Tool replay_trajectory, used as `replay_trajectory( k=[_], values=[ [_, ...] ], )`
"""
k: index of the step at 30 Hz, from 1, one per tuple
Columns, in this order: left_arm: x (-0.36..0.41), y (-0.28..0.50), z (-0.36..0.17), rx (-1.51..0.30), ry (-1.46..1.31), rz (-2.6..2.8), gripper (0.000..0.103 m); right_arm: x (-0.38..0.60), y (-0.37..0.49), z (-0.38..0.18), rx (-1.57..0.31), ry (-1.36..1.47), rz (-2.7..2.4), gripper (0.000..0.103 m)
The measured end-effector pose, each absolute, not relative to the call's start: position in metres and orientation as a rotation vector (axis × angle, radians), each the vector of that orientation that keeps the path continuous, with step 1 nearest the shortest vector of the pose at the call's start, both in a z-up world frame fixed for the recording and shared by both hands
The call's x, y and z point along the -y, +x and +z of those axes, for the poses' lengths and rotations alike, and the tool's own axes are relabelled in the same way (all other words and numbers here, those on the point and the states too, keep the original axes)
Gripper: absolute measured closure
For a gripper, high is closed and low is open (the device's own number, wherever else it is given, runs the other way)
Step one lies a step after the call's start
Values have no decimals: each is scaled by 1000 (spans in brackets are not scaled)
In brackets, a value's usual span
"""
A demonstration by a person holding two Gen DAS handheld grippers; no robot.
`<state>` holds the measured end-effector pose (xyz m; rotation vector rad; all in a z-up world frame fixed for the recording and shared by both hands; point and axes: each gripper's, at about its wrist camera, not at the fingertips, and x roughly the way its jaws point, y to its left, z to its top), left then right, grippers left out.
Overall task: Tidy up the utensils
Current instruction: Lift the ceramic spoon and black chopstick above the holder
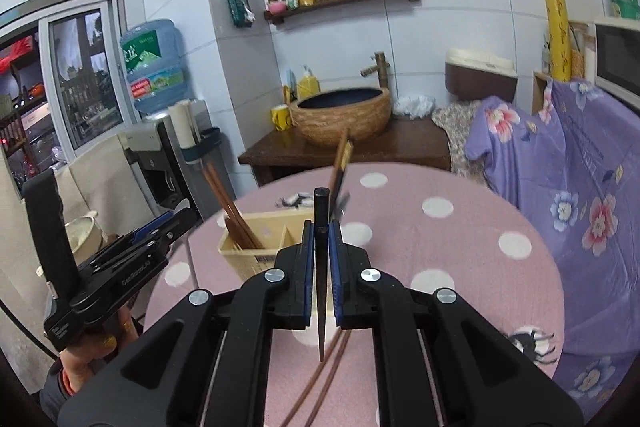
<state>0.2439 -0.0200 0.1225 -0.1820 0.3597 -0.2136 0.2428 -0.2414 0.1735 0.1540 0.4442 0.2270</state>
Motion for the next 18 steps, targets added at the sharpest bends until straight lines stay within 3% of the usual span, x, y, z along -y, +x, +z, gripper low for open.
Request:
replay_trajectory(
  k=[10, 18],
  values=[
    [22, 278, 190, -163, -196, -108, 67, 229, 276, 268, -311, 156, 233, 95],
    [42, 304, 153, -134, -140, -7, 67, 216, 322, 251, -314, 152, 162, 95]
  ],
)
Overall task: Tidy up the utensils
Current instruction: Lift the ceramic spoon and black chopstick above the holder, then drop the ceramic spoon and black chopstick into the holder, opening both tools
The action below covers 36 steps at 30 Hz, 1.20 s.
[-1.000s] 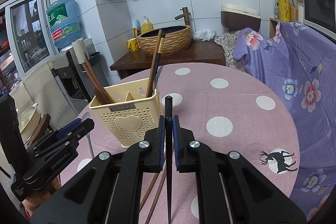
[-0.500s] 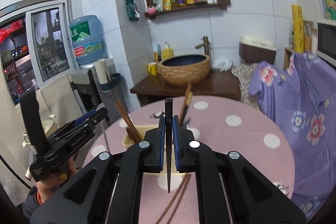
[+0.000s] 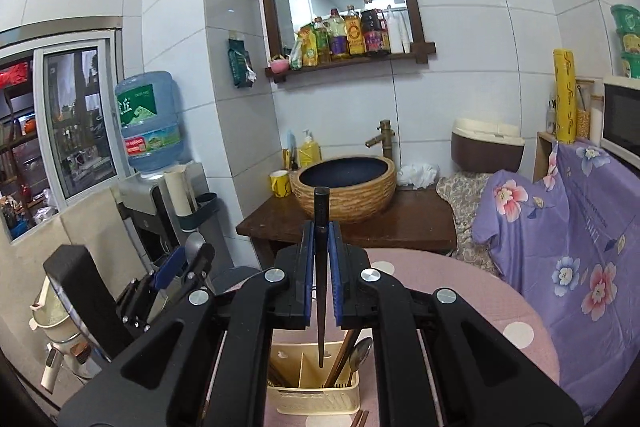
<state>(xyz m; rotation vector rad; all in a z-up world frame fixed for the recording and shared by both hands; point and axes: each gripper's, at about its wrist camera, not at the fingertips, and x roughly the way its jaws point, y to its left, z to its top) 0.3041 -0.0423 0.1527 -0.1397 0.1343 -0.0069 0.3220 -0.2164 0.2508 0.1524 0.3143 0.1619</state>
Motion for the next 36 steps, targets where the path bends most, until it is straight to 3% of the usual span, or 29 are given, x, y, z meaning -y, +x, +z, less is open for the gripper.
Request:
replay_trajectory(
  k=[14, 23, 25, 26, 28, 36],
  values=[
    [38, 298, 81, -313, -155, -47, 67, 212, 342, 157, -459, 166, 164, 95],
    [44, 296, 61, -369, -120, -65, 66, 214, 334, 143, -421, 139, 165, 94],
    [45, 293, 60, -378, -114, -70, 58, 215, 331, 141, -411, 133, 172, 86],
    [44, 291, 61, -376, -115, -71, 49, 215, 329, 139, -404, 133, 172, 75],
    [42, 283, 62, -363, -128, -74, 41, 217, 323, 138, -388, 132, 166, 56],
    [30, 238, 54, -369, -152, -95, 23, 225, 292, 118, -396, 122, 125, 55]
  ],
)
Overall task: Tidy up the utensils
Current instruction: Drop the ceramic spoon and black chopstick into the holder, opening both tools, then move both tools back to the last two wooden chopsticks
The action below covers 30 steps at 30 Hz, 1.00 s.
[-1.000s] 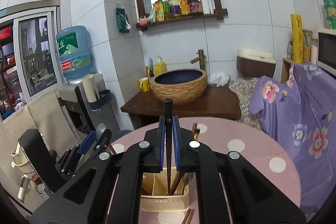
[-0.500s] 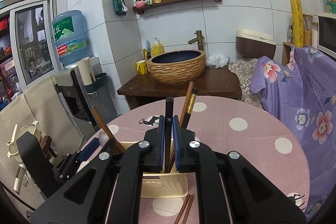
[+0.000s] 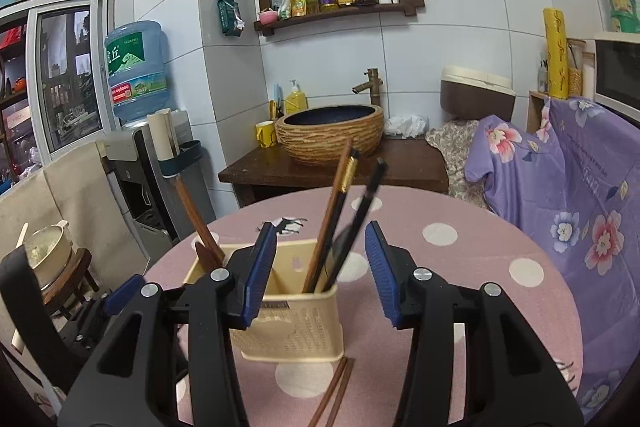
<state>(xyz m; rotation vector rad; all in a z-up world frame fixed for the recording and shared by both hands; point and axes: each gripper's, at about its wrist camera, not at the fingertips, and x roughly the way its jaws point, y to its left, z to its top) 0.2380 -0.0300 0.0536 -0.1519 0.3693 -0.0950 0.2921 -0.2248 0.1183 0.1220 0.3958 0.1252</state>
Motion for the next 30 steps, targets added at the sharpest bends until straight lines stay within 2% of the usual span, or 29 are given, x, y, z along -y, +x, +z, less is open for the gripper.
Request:
replay_trajectory(
  k=[3, 14, 22, 26, 30],
  values=[
    [27, 224, 41, -407, -146, -103, 17, 225, 279, 101, -425, 99, 97, 54],
    [17, 204, -11, -607, -106, -91, 17, 220, 257, 9, -700, 70, 57, 53],
    [16, 196, -43, -741, -115, -113, 39, 216, 246, -41, -836, 116, 47, 54],
    [20, 194, -48, -761, -106, -131, 45, 212, 242, -51, -865, 116, 51, 59],
    [23, 192, -47, -763, -97, -143, 46, 202, 243, -57, -888, 99, 61, 62]
  ],
)
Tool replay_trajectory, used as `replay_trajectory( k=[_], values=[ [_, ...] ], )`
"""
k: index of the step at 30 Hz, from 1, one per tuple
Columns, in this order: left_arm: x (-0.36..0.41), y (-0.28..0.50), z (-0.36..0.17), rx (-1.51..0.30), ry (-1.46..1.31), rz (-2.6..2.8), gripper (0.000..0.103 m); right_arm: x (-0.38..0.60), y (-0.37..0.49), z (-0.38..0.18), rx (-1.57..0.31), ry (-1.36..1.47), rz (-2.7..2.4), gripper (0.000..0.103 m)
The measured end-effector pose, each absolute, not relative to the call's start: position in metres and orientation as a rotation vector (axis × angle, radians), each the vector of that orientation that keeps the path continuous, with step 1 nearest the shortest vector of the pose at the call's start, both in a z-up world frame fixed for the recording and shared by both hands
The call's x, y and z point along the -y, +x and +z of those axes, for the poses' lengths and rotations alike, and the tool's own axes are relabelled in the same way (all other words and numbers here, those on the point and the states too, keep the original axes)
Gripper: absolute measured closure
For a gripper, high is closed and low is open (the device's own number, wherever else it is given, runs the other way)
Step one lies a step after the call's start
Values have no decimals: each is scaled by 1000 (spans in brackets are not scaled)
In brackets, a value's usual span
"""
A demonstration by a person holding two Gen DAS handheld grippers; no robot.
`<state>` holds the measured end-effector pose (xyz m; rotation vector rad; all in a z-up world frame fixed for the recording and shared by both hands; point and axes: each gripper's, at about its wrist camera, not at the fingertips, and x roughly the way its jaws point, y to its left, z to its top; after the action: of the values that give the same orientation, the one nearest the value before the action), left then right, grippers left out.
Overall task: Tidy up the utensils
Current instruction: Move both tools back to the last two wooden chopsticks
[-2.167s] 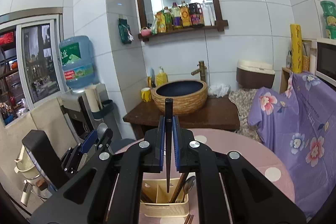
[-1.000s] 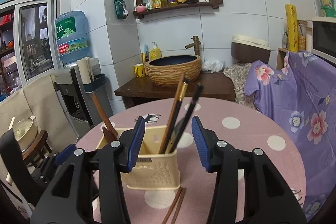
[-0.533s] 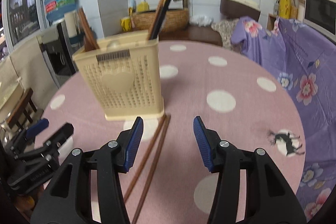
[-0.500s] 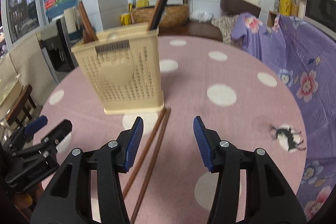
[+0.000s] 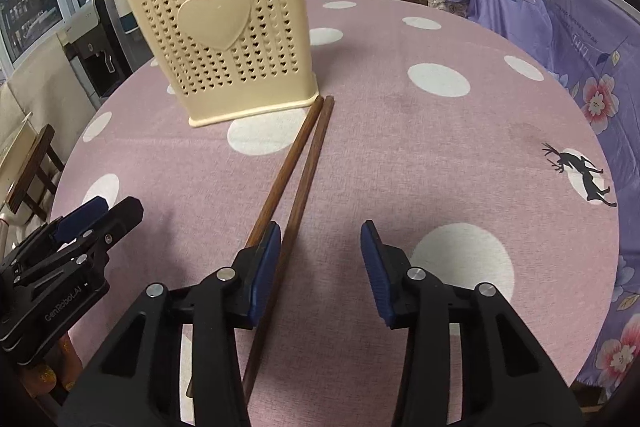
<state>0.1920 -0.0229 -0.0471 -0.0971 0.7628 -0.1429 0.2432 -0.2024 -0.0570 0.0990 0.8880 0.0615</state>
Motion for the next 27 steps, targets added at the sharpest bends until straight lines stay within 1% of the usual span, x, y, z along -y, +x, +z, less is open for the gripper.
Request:
replay_trajectory(
  k=[3, 4, 5, 8, 11, 19, 24, 25, 27],
  values=[
    [26, 191, -47, -764, -91, -149, 46, 195, 245, -61, -907, 81, 61, 65],
    [26, 191, -47, -766, -90, -149, 46, 191, 245, -61, -904, 56, 44, 68],
    [27, 191, -47, -768, -89, -149, 46, 188, 245, -61, -904, 37, 33, 75],
    [27, 191, -48, -776, -94, -150, 46, 184, 245, -61, -907, 18, 26, 86],
    [30, 190, -49, -789, -92, -167, 46, 191, 243, -61, -911, 29, 27, 95],
    [63, 188, -47, -829, -68, -294, 46, 226, 230, -60, -909, 50, -37, 96],
    [87, 202, -50, -861, -11, -339, 46, 244, 226, -59, -916, 77, -32, 96],
    [90, 206, -50, -868, -6, -350, 46, 246, 227, -59, -916, 82, -18, 96],
    [94, 213, -49, -873, 7, -352, 46, 247, 230, -59, -919, 86, 14, 91]
  ],
)
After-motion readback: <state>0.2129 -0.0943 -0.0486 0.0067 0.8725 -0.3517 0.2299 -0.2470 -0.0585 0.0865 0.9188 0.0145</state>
